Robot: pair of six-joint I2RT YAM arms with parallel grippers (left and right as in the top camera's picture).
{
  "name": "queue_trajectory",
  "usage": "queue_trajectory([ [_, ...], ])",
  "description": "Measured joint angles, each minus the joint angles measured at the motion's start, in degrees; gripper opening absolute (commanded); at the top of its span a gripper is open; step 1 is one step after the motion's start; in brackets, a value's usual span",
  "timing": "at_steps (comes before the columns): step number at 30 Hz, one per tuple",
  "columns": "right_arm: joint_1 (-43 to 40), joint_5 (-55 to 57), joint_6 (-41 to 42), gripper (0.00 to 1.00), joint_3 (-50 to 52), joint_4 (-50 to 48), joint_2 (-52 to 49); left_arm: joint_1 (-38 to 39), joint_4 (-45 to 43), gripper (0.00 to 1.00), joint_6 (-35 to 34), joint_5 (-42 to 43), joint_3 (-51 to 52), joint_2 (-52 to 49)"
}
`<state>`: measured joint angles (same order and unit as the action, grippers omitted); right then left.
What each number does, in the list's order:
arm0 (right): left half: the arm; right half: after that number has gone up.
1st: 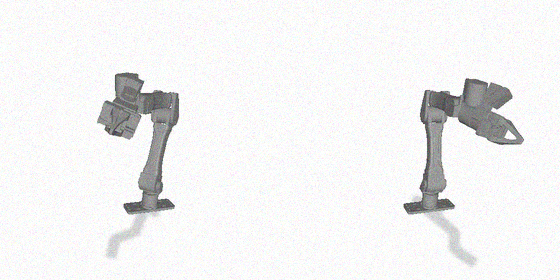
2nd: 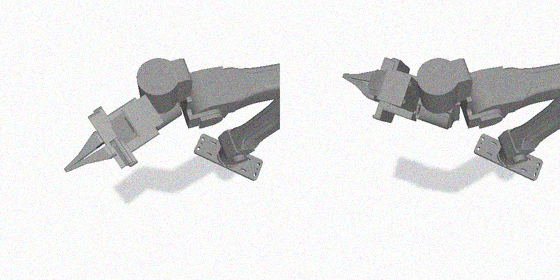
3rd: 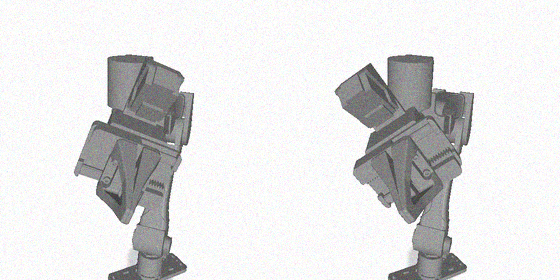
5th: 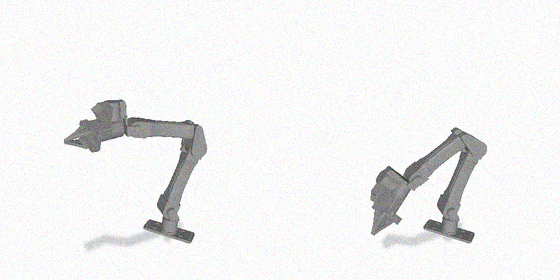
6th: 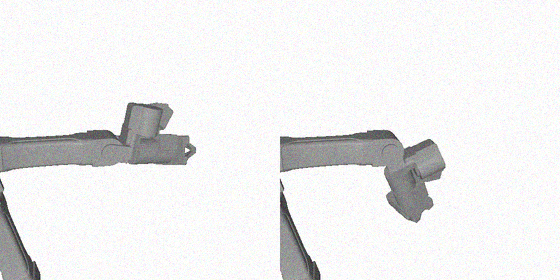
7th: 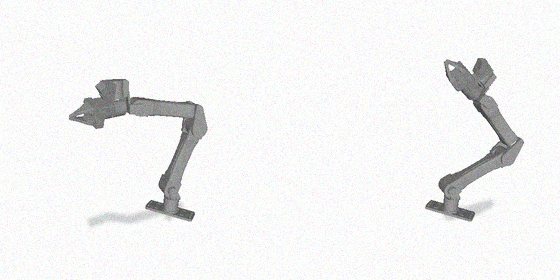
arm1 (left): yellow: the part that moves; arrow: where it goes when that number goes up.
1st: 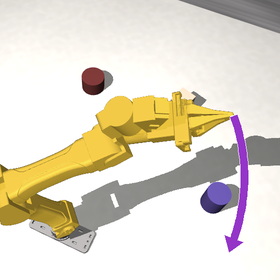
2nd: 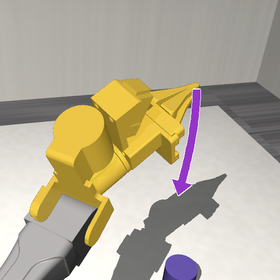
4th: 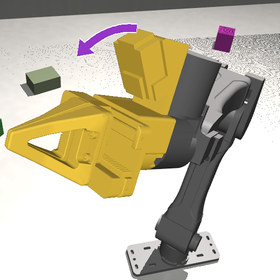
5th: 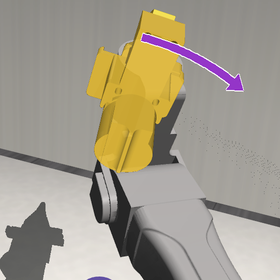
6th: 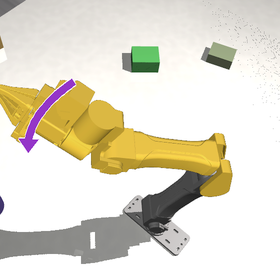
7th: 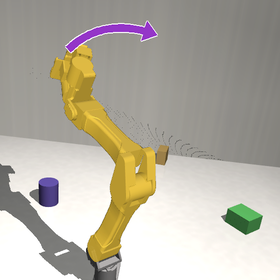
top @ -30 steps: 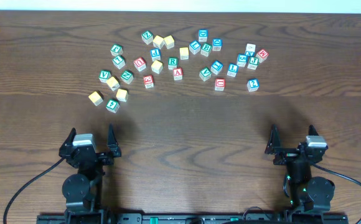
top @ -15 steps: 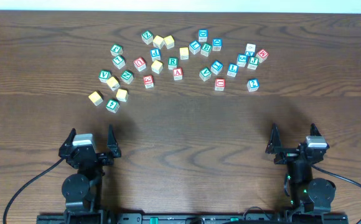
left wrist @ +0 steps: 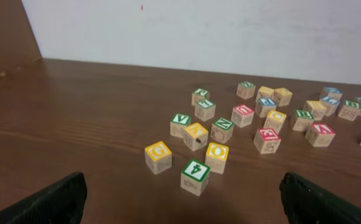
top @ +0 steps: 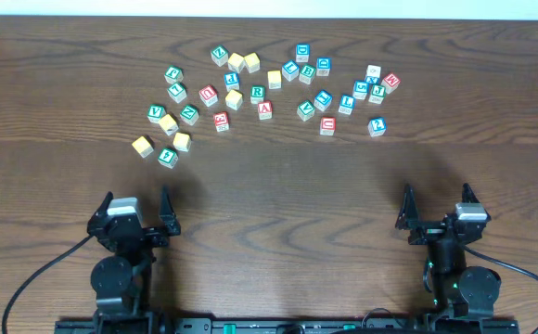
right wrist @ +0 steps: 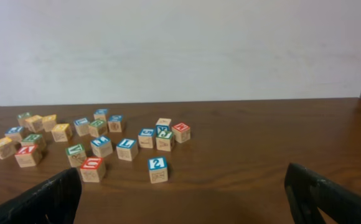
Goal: Spell out CORL
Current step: 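Raise both arms and move the left gripper over the yellow C block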
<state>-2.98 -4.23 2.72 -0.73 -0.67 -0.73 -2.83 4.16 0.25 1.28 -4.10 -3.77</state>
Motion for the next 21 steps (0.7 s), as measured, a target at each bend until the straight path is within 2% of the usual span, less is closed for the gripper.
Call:
queue_trajectory([
  [12, 0.0, -2.2, 0.0, 0.99, -5.0, 1.2, -1.3, 0.0, 1.2, 0.98, -0.2, -0.1, -17.0, -22.7],
  [21, 0.0, -3.0, 0.0, 0.99, -18.0, 7.8, -15.0, 0.0, 12.4, 0.98, -0.3, 0.0, -36.2, -40.2],
])
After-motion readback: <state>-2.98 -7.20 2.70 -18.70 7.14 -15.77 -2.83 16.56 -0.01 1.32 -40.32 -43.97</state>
